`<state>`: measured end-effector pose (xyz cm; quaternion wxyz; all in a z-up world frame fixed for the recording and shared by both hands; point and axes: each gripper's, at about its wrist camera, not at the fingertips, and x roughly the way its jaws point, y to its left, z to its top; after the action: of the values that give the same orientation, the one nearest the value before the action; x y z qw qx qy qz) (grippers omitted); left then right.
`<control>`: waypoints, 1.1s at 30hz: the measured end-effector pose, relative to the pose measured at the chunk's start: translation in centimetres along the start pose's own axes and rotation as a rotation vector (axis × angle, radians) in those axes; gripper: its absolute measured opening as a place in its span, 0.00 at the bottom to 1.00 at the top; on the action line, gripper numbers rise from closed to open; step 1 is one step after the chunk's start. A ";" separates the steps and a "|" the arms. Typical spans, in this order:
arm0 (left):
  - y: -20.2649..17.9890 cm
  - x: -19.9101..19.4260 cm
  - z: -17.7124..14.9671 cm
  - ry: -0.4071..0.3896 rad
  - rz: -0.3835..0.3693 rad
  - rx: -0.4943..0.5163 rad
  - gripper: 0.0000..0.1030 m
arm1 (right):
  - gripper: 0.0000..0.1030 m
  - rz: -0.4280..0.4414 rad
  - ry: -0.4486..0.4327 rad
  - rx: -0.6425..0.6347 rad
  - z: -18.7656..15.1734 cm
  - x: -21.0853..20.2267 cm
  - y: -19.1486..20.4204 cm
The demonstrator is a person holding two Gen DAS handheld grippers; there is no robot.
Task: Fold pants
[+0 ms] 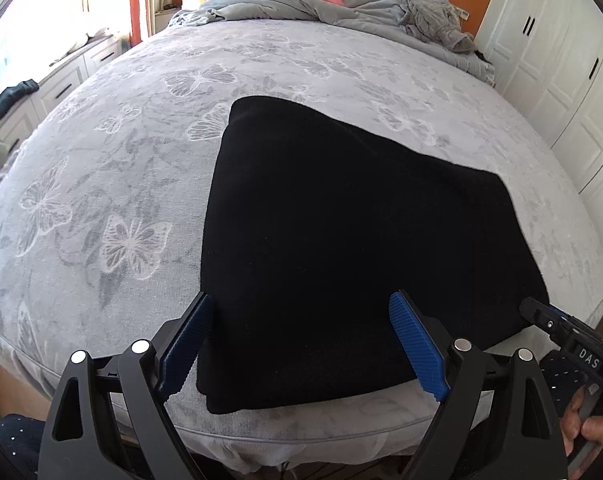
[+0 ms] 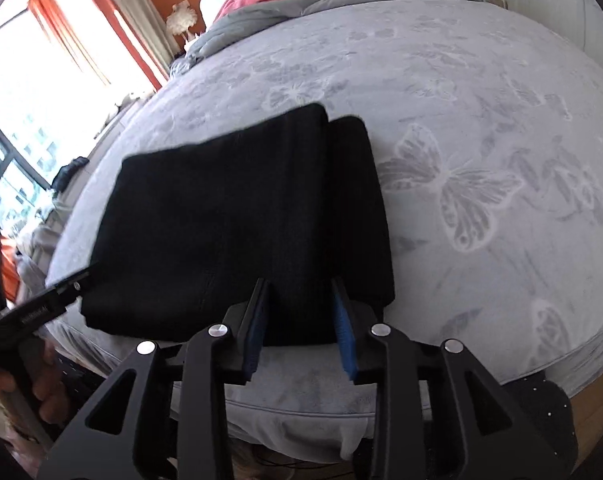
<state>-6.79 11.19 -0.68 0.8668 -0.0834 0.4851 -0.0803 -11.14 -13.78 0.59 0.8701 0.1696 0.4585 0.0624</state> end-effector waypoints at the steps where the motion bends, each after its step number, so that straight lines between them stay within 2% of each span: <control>1: 0.7 -0.2 0.0 0.003 -0.041 -0.040 0.84 | 0.32 0.026 -0.014 0.007 0.6 -0.6 0.0; 3: 2.5 -0.3 0.2 0.011 -0.117 -0.137 0.84 | 0.33 0.059 -0.022 -0.001 2.3 -1.0 0.1; 4: 3.0 -0.2 0.3 0.013 -0.128 -0.166 0.84 | 0.42 0.059 -0.021 -0.013 3.3 -0.7 0.3; 6: 3.6 -0.2 0.4 0.002 -0.129 -0.202 0.84 | 0.52 0.022 -0.024 -0.052 5.5 0.8 0.6; 7: 3.6 -0.3 0.5 -0.007 -0.123 -0.200 0.84 | 0.55 0.006 -0.018 -0.065 6.5 1.8 0.6; 10: 2.5 -0.8 0.5 -0.043 -0.094 -0.152 0.84 | 0.55 0.001 0.060 -0.059 8.8 6.2 -0.2; 11: 2.1 -0.8 0.4 -0.049 -0.088 -0.132 0.84 | 0.52 0.001 0.082 -0.060 9.1 7.5 -0.3; 12: 1.6 -0.7 0.4 -0.049 -0.089 -0.113 0.84 | 0.26 0.009 0.090 -0.071 9.2 8.6 -0.1; 13: 1.2 -0.5 0.3 -0.043 -0.093 -0.094 0.84 | 0.08 0.030 0.105 -0.094 9.3 9.0 0.3; 14: 1.0 -0.3 0.3 -0.039 -0.089 -0.077 0.84 | 0.08 0.017 0.092 -0.113 9.6 8.4 0.9; 17: -0.2 -0.3 0.3 -0.056 -0.055 -0.020 0.84 | 0.07 0.050 -0.042 -0.163 10.4 2.9 3.1; 18: -0.6 -0.1 0.3 -0.055 -0.058 -0.006 0.84 | 0.08 0.035 -0.071 -0.173 10.4 1.9 3.1; 19: -1.0 0.1 0.4 -0.053 -0.055 0.006 0.85 | 0.10 -0.009 -0.070 -0.193 10.5 2.4 2.8; 20: -1.4 0.4 0.4 -0.052 -0.047 0.014 0.85 | 0.12 -0.060 -0.026 -0.213 10.4 4.3 2.2; 21: -1.8 0.6 0.5 -0.051 -0.037 0.026 0.87 | 0.18 -0.115 0.065 -0.222 9.7 7.2 1.1; 22: -2.1 0.8 0.6 -0.049 -0.027 0.035 0.88 | 0.20 -0.122 0.118 -0.193 8.9 8.9 -0.1; 23: -2.5 1.0 0.6 -0.050 -0.010 0.042 0.88 | 0.21 -0.080 0.068 -0.145 8.5 8.3 -0.9; 24: -2.8 1.1 0.7 -0.054 0.013 0.047 0.88 | 0.29 -0.040 0.043 -0.104 8.3 6.9 -1.3; 25: -3.0 1.2 0.7 -0.059 0.028 0.051 0.88 | 0.46 -0.026 0.027 -0.066 8.0 5.7 -1.6; 27: -3.0 1.5 0.9 -0.055 0.039 0.049 0.88 | 0.63 0.004 -0.027 -0.010 6.8 3.2 -2.2; 30: -3.0 1.7 1.0 -0.055 0.046 0.044 0.89 | 0.64 0.001 -0.006 -0.001 4.2 1.2 -2.9; 32: -3.1 1.8 0.9 -0.058 0.060 0.047 0.89 | 0.68 -0.001 0.012 0.009 3.3 1.1 -3.1; 33: -3.2 1.8 0.9 -0.058 0.067 0.050 0.89 | 0.74 -0.001 0.017 0.016 2.9 1.3 -3.3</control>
<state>-5.23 7.70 -1.01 0.8845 -0.0479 0.4602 -0.0606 -8.20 -17.21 -0.09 0.8648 0.1758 0.4665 0.0595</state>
